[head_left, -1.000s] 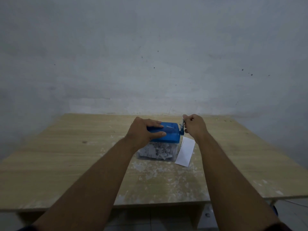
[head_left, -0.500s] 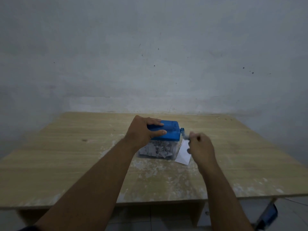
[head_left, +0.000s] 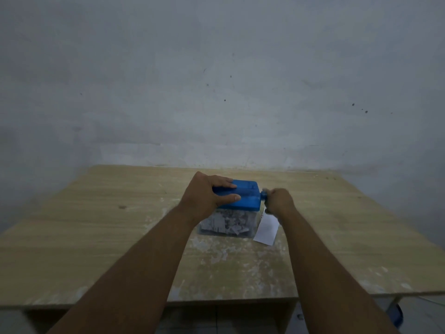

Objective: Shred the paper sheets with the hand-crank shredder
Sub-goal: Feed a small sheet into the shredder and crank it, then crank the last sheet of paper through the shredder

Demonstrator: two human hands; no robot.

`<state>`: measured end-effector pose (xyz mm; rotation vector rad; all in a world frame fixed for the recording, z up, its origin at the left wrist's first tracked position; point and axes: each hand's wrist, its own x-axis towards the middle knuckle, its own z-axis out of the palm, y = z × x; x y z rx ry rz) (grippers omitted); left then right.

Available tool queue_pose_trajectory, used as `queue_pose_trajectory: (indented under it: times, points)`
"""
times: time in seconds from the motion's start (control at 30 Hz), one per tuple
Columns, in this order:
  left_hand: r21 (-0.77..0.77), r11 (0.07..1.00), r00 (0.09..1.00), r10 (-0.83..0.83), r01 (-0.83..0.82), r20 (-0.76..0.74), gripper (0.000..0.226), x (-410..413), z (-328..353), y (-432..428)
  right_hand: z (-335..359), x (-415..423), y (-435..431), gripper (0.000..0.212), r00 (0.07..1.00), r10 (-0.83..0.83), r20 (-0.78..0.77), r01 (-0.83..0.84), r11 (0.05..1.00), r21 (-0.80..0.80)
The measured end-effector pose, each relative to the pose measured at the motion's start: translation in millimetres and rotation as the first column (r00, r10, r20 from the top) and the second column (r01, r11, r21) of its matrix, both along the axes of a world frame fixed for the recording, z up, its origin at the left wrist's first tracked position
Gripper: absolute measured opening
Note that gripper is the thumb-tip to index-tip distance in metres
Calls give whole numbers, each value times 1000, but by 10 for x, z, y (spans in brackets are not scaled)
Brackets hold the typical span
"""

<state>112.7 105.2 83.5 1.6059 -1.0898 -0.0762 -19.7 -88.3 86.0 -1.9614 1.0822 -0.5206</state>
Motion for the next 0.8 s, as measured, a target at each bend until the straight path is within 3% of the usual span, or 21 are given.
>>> queue_pose_trajectory:
  times: [0.07,0.17,0.23,0.33,0.4,0.47,0.63,0.8]
  points:
    - [1,1000,1000,23,-23,-15,43,43,-7,20,-209,-28,51,21,1000,2,20,-3,999,47]
    - [53,998,999,30,-31,21,47,96,6,79,-434,-108,101,33,996,16,86,-16,1000,3]
    - [121,983,975,117,-142,190,50,90,27,108,-459,-226,160,35,991,53,126,-48,998,-44]
    - [77,927,767,254,-366,589,37,-60,37,170,-528,-433,211,16,984,102,147,-72,979,-193]
    - [-90,936,662,307,-341,684,23,-299,-6,229,-673,-603,240,10,985,117,128,-79,960,-269]
    - [-147,956,702,286,-253,652,11,-604,-177,259,-863,-763,270,21,990,125,70,-94,935,-343]
    - [170,973,920,80,-156,384,11,-1061,-715,239,-1027,-903,355,42,989,138,-51,-146,876,-460]
    - [304,943,980,86,-139,181,8,-1013,-828,179,-1054,-869,316,44,991,96,-95,-130,873,-470]
